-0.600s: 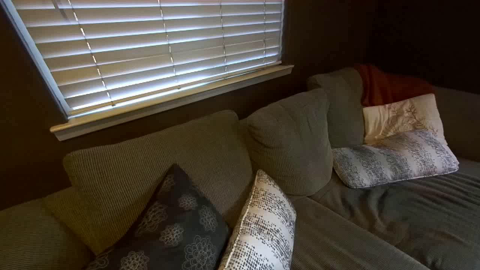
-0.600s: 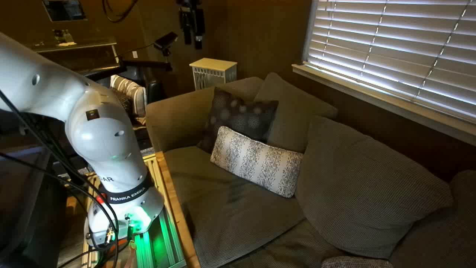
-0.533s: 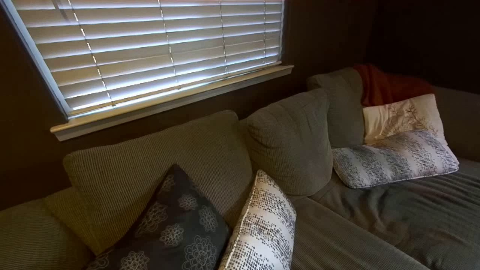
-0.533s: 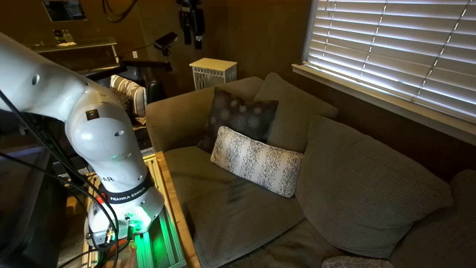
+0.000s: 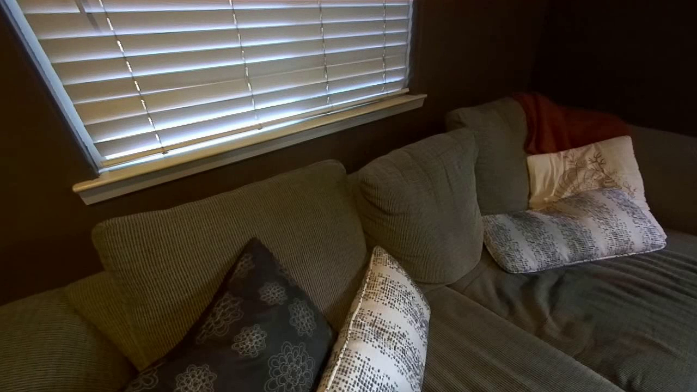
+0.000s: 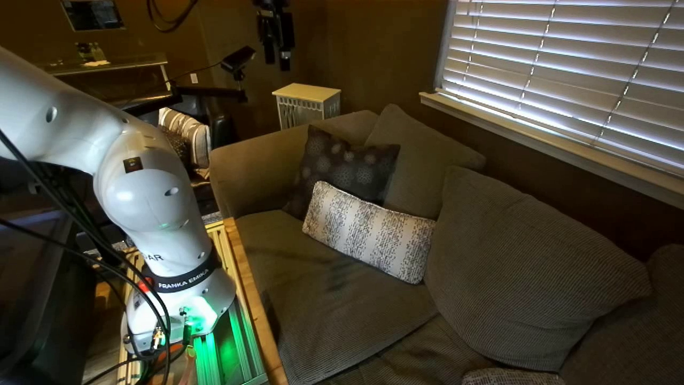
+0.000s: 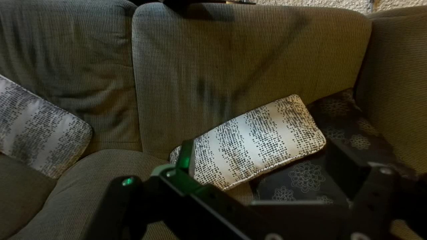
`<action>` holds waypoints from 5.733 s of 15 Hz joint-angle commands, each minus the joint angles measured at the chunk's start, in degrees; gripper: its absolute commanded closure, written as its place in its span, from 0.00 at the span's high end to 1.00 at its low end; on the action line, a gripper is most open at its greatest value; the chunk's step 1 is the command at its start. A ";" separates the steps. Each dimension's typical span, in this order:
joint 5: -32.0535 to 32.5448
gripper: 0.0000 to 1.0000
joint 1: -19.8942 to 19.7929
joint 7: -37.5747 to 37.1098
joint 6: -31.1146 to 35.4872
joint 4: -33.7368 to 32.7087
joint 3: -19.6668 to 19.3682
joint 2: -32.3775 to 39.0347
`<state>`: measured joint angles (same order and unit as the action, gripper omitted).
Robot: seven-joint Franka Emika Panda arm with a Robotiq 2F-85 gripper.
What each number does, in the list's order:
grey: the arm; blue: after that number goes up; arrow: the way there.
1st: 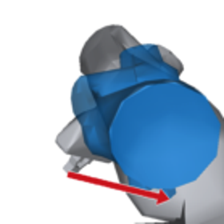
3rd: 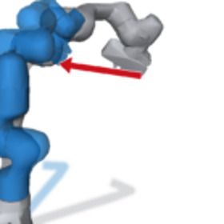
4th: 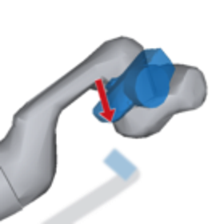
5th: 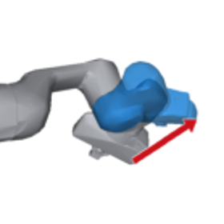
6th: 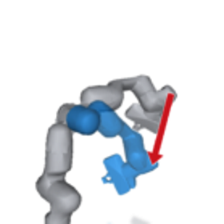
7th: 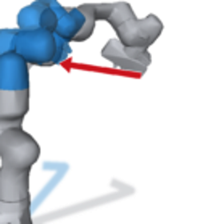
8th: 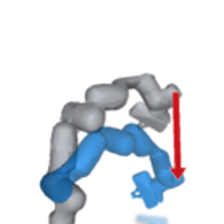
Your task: Put the left white pillow on the right white pillow
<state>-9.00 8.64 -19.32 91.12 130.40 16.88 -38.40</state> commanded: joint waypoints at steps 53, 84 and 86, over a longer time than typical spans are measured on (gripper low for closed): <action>-7.54 1.00 5.85 -4.67 63.41 -52.14 -17.03 109.00; -3.63 0.04 10.14 -15.70 64.29 -41.07 -21.40 96.64; -3.35 0.04 11.88 -16.54 70.77 -35.86 -23.28 93.54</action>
<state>-13.72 18.02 -33.77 152.60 83.56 -3.73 64.00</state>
